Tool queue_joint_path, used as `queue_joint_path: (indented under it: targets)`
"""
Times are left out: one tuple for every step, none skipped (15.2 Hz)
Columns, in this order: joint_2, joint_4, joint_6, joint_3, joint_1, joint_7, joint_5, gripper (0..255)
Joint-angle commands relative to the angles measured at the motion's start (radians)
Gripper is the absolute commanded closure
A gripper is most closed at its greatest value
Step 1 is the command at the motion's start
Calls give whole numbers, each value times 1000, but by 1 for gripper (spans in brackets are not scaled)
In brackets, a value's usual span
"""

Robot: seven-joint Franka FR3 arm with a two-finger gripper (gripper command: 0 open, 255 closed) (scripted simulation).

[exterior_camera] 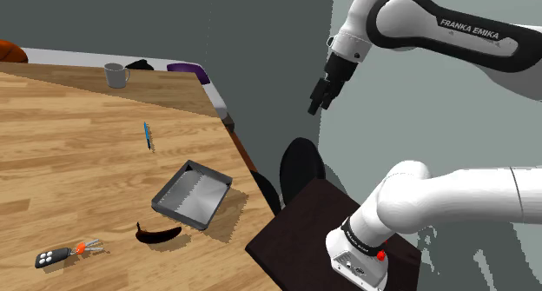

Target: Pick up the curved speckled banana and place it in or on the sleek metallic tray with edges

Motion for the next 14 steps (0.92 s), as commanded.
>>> queue_joint_path:
  targets:
    - [0,0,0,0,0,0,0,0]
    - [17,-10,26,14,9,10,10,0]
    - [35,-18,51,29,19,19,21,0]
    - [54,-26,77,43,28,29,31,0]
    - [75,-32,103,57,37,38,40,0]
    - [96,-37,130,71,46,47,50,0]
    - [119,-41,156,85,55,56,59,0]
    - [143,-44,182,100,64,65,68,0]
    - [168,-45,208,114,73,74,76,0]
    - [194,-46,233,128,82,83,84,0]
    - [222,-45,259,142,90,92,91,0]
    - [250,-42,285,155,99,101,97,0]
    - [279,-39,310,169,106,109,103,0]
    - [308,-34,334,183,114,118,109,0]
